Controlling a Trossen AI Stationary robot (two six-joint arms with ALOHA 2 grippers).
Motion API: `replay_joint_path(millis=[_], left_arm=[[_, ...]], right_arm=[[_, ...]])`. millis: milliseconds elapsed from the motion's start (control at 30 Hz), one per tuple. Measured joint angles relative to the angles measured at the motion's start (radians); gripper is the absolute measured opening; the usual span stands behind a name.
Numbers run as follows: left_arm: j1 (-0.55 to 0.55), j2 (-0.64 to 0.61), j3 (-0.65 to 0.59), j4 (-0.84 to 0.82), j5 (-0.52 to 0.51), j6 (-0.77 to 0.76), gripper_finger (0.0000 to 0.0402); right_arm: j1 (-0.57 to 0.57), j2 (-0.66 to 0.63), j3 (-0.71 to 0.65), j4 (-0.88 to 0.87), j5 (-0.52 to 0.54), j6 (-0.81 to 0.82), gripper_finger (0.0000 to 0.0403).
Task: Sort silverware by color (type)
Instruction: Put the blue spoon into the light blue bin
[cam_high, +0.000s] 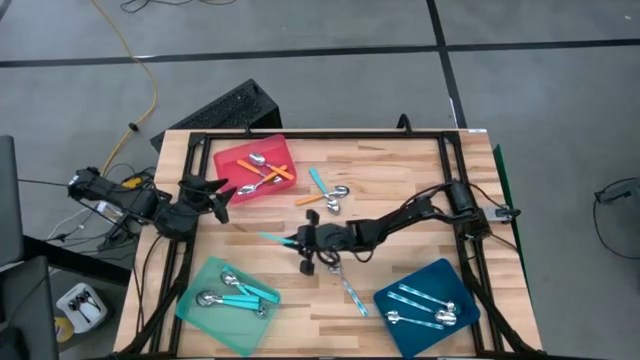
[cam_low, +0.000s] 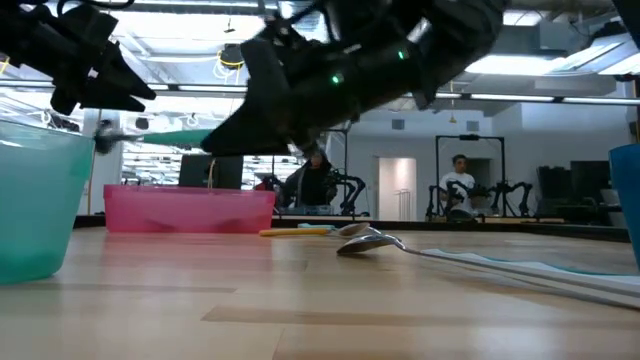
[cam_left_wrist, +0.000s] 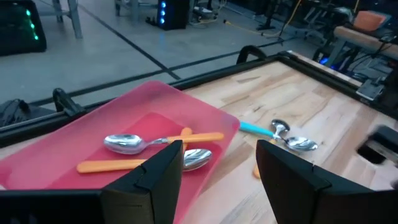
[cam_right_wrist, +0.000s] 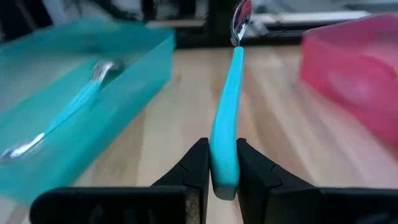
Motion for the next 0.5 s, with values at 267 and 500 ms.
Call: replay_joint_path(millis=[267, 500], left_arm=[[0.044, 0.0, 0.0, 0.002, 0.037, 0.027, 0.019], [0.052, 0.0, 0.0, 0.002, 0.047, 0.028, 0.019]], right_arm=[[-0.002, 0.033, 0.115, -0.09, -0.098, -0.022, 0.0077], [0.034, 0.029, 0.144, -0.118, -0.111, -0.036, 0.0077]])
